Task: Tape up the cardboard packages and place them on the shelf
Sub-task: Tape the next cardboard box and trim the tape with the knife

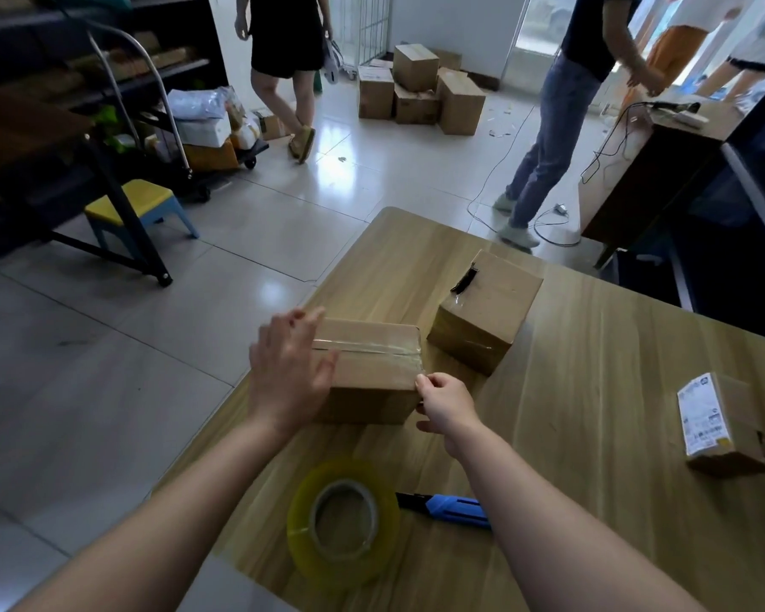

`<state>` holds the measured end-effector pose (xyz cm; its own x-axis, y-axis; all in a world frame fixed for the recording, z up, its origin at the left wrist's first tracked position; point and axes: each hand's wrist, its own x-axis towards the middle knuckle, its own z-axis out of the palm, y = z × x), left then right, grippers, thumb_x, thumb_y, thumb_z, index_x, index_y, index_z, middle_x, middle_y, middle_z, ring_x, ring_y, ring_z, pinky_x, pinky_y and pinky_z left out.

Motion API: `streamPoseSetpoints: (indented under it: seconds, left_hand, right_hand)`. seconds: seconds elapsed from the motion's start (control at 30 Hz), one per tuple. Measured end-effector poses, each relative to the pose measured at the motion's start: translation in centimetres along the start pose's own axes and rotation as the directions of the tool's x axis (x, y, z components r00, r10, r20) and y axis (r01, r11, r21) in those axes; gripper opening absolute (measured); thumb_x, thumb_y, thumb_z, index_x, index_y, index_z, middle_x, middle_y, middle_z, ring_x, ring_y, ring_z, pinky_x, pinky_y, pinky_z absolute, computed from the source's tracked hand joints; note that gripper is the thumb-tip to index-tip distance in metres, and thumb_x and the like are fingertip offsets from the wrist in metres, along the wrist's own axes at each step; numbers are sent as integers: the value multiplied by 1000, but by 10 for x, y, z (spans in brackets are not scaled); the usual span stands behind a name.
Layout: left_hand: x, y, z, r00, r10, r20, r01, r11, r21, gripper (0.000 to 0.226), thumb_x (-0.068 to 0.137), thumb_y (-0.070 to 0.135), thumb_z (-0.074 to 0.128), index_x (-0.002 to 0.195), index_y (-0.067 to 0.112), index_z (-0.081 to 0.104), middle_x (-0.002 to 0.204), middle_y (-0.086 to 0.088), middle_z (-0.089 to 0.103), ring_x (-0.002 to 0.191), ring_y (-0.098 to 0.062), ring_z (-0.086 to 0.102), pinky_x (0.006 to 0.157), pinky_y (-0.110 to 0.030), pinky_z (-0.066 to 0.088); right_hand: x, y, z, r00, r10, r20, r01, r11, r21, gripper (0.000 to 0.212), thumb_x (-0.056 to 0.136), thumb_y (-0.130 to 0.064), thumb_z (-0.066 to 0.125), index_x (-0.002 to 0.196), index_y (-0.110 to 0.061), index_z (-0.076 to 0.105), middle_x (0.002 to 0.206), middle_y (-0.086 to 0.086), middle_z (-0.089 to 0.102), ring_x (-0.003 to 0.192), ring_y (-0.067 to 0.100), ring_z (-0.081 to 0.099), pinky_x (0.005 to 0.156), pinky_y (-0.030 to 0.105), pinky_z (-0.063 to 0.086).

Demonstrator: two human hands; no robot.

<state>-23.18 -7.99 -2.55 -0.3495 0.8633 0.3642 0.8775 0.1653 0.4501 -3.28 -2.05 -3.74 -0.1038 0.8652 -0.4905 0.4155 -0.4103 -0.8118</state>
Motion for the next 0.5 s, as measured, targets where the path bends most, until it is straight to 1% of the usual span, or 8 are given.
streamPoseSetpoints:
  seconds: [0.03,0.07,0.13,0.2,0.27,0.33,0.4,0.5]
  left_hand:
    - [10,-3,0,985,-148,83,146,989,32,57,93,44,52,143,19,38,140,-11,35,125,-30,37,97,-47,38]
    - [18,-8,1,945,-271,185,270,962,33,64,94,46,51,149,20,28,148,-11,29,132,-31,32,102,-49,36]
    - [26,-13,6,854,-369,367,413,909,-47,70,95,45,51,152,18,21,148,-13,33,131,-30,38,102,-45,38]
    - [24,-15,9,858,-352,374,420,900,-117,67,93,39,57,148,15,27,139,-12,42,121,-27,47,94,-39,43]
    - [21,-13,10,894,-328,306,389,906,-165,63,88,35,66,140,13,37,131,-9,46,112,-24,50,88,-35,45]
    - [16,-9,12,919,-302,252,358,909,-216,57,84,33,71,130,13,44,123,-7,46,104,-19,48,83,-31,45]
    - [12,-5,13,937,-278,212,331,899,-287,48,81,24,74,120,14,47,118,-5,44,101,-19,47,82,-29,44]
    - [6,2,16,958,-222,181,271,904,-329,41,77,11,74,108,14,46,116,-2,41,101,-17,46,77,-24,41]
  right_hand:
    - [-1,1,0,1000,6,3,-6,1000,12,31,103,-29,48,130,-15,55,103,1,59,92,17,60,84,34,57]
    - [-1,2,-1,1000,10,6,-10,1000,20,32,103,-28,48,131,-15,54,103,1,59,91,15,59,84,34,57]
    - [-3,2,-2,1000,13,17,-14,999,37,34,102,-26,49,135,-15,52,107,1,58,93,15,59,85,34,57]
    - [-3,3,-3,1000,21,21,-23,997,70,36,102,-23,50,137,-16,50,113,2,57,99,18,59,87,35,57]
    - [-1,2,-5,999,44,6,-44,993,112,37,102,-19,49,139,-15,48,117,2,54,106,21,57,93,38,55]
    - [1,4,-10,998,55,-24,-52,991,125,38,102,-13,49,140,-15,47,118,2,53,106,20,55,95,40,54]
    - [4,8,-13,996,69,-52,-63,993,104,36,100,-7,49,135,-16,49,121,4,55,103,19,55,95,40,54]
    - [4,14,-15,991,110,-74,-105,992,69,30,99,-6,50,127,-16,53,127,8,57,114,24,54,100,45,50]
